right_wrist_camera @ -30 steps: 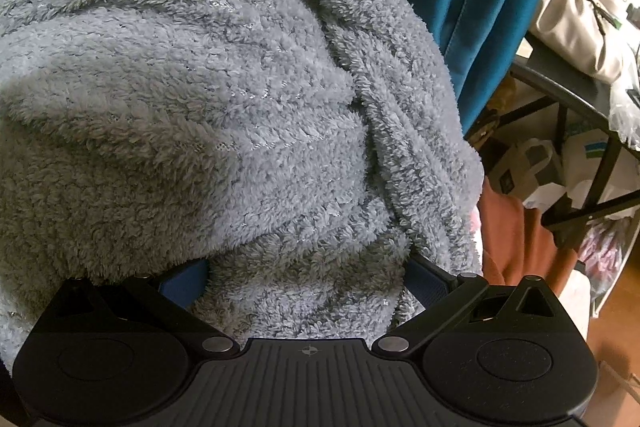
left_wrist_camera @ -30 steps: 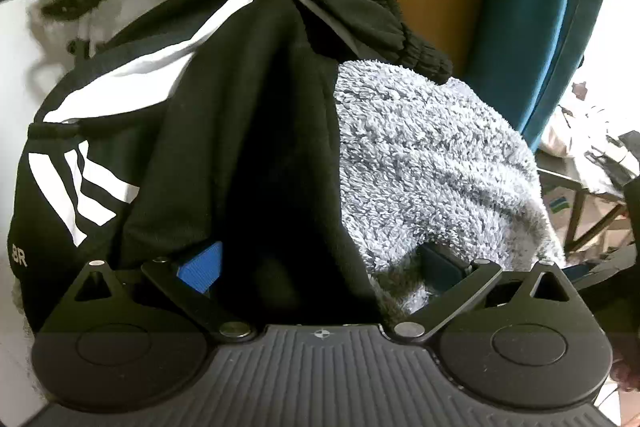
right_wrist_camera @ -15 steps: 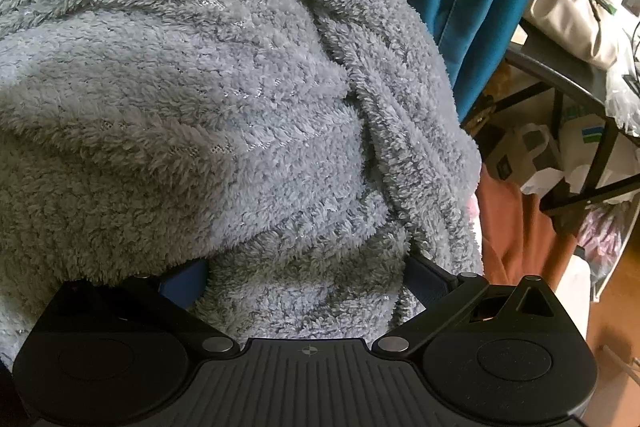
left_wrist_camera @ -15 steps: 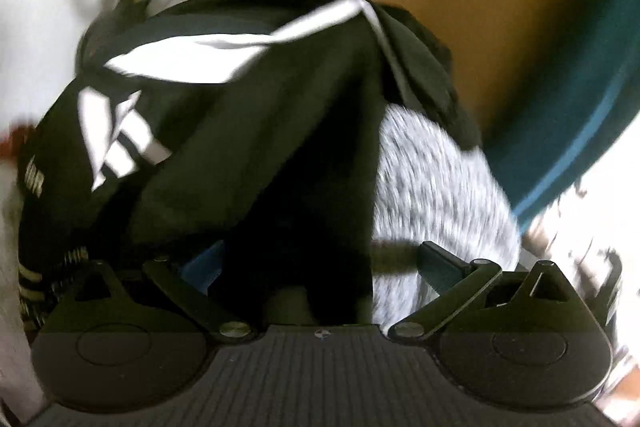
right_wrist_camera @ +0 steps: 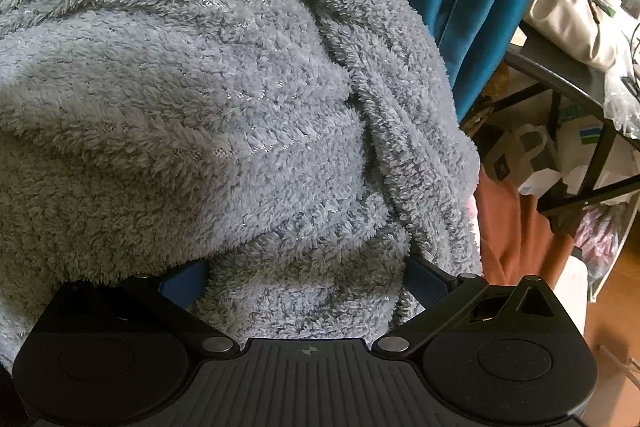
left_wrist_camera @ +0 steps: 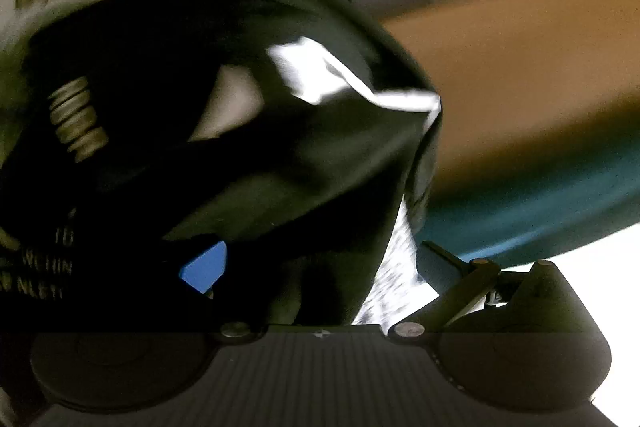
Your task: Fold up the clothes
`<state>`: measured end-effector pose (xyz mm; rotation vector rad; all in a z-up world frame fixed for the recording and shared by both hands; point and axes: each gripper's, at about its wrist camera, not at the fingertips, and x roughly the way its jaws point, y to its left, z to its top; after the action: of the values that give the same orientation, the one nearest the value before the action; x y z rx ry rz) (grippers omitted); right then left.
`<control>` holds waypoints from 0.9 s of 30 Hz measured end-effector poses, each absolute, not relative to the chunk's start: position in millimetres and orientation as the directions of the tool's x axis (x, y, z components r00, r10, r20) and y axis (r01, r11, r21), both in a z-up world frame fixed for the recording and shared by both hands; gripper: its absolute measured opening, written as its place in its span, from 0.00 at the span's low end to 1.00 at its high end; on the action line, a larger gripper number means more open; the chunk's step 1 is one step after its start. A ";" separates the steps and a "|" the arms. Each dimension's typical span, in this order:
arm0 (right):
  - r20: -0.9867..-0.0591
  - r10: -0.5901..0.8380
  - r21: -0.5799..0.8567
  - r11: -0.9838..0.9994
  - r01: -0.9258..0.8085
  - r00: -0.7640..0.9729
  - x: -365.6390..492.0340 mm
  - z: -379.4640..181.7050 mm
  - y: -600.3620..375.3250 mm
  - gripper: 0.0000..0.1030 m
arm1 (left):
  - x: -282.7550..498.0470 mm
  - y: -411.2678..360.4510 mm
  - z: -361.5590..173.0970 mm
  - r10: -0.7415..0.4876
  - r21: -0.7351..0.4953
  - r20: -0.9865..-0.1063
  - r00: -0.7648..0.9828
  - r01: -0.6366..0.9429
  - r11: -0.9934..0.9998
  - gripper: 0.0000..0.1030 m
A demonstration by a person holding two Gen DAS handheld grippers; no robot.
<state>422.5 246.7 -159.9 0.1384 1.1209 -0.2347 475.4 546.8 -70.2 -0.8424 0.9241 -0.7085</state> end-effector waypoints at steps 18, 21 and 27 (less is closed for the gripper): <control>-0.831 -0.172 -0.005 0.953 0.303 0.529 404.5 -107.9 245.4 0.99 | 484.8 392.9 7.8 -0.455 -0.033 -0.669 0.588 0.588 0.808 1.00; -0.837 -0.161 0.008 0.952 0.306 0.523 406.6 -112.1 237.8 0.99 | 482.1 398.2 0.3 -0.482 -0.069 -0.614 0.625 0.566 0.822 1.00; -0.846 -0.161 0.002 0.953 0.304 0.508 410.0 -118.8 244.1 0.99 | 469.5 398.5 -5.4 -0.502 -0.043 -0.550 0.668 0.577 0.816 1.00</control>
<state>410.0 244.1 -118.8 0.1569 0.9998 -0.2811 469.5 398.5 -5.4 0.1389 0.5776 -0.6105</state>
